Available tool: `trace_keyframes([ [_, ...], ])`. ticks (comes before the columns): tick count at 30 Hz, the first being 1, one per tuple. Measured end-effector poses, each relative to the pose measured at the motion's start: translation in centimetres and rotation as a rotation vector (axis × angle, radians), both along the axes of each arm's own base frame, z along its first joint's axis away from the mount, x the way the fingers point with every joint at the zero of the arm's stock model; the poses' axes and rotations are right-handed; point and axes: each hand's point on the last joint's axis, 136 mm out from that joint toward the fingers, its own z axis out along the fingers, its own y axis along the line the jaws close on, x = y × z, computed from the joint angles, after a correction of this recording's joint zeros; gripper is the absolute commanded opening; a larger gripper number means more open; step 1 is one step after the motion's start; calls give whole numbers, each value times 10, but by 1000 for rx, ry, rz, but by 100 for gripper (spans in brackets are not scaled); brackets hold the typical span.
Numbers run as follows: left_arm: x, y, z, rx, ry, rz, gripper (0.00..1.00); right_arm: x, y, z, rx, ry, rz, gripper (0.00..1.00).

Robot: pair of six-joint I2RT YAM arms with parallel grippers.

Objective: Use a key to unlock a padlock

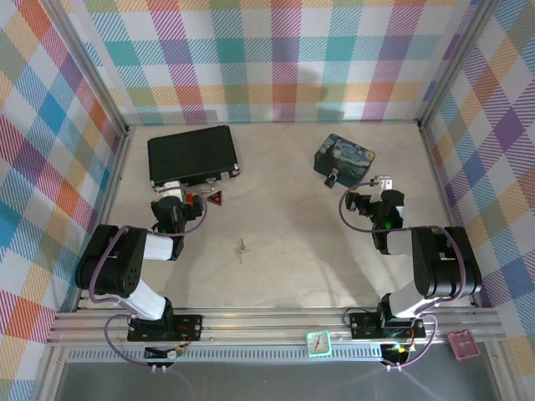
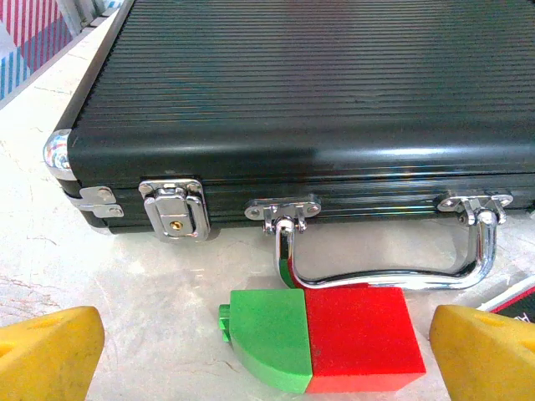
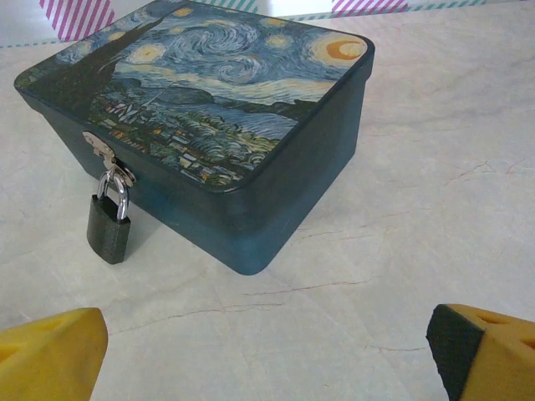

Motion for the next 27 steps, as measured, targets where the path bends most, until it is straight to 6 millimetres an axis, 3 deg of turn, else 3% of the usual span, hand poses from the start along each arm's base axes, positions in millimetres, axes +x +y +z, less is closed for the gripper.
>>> trace_keyframes([
  [27, 0, 0, 0, 0, 0, 0, 100, -1, 2, -1, 6, 7, 13, 99],
])
